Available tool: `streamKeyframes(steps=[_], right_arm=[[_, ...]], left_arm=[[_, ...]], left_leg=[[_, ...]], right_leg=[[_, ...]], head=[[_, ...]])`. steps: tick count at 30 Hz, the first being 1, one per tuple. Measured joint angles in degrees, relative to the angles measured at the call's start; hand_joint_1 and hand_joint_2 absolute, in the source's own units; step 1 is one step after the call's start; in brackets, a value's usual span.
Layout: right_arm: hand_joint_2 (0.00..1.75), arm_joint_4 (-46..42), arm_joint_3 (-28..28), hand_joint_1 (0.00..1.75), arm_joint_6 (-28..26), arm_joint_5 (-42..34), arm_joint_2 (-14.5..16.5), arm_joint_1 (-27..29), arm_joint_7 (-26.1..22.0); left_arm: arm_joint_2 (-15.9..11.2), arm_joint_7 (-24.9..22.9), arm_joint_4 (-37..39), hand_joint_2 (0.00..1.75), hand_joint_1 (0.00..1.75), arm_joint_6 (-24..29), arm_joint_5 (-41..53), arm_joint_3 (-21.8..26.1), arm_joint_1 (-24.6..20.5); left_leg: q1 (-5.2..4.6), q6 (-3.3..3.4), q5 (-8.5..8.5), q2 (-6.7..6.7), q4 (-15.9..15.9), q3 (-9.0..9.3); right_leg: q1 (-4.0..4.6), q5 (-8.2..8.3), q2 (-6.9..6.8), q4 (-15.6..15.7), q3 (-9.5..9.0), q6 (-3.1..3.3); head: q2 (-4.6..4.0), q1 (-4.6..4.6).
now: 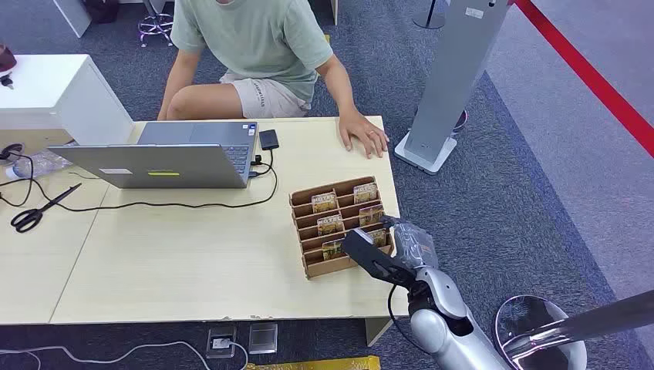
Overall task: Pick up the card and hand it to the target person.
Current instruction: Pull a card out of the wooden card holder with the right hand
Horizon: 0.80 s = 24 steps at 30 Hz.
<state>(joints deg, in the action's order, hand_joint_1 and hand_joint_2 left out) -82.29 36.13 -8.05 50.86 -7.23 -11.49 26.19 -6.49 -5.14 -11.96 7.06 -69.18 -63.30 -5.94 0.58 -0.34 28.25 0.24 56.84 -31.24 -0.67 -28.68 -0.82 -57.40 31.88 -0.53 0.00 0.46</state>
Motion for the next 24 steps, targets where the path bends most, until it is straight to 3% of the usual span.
streamKeyframes(steps=[5, 9, 24], right_arm=[[1.75, 0.0, 0.0, 0.63, 0.0, 0.0, 0.0, 0.0, 0.0], [1.75, 0.0, 0.0, 1.3, -0.1, -0.5, 0.0, 0.1, -0.5], [1.75, 0.0, -0.1, 1.41, -0.2, -0.6, 0.0, 0.1, -0.8]], left_arm=[[0.0, 0.0, 0.0, 0.0, 0.0, 0.0, 0.0, 0.0, 0.0], [0.0, 0.0, 0.0, 0.0, 0.0, 0.0, 0.0, 0.0, 0.0], [0.0, 0.0, 0.0, 0.0, 0.0, 0.1, 0.0, 0.0, 0.0]], left_leg=[[0.0, 0.0, 0.0, 0.0, 0.0, 0.0], [0.0, 0.0, 0.0, 0.0, 0.0, 0.0], [0.0, 0.0, 0.0, 0.0, 0.0, 0.0]], right_leg=[[0.0, 0.0, 0.0, 0.0, 0.0, 0.0], [0.0, 0.0, 0.0, 0.0, 0.0, 0.0], [0.0, 0.0, 0.0, 0.0, 0.0, 0.0]], head=[[0.0, 0.0], [0.01, 0.0], [0.0, 0.01]])
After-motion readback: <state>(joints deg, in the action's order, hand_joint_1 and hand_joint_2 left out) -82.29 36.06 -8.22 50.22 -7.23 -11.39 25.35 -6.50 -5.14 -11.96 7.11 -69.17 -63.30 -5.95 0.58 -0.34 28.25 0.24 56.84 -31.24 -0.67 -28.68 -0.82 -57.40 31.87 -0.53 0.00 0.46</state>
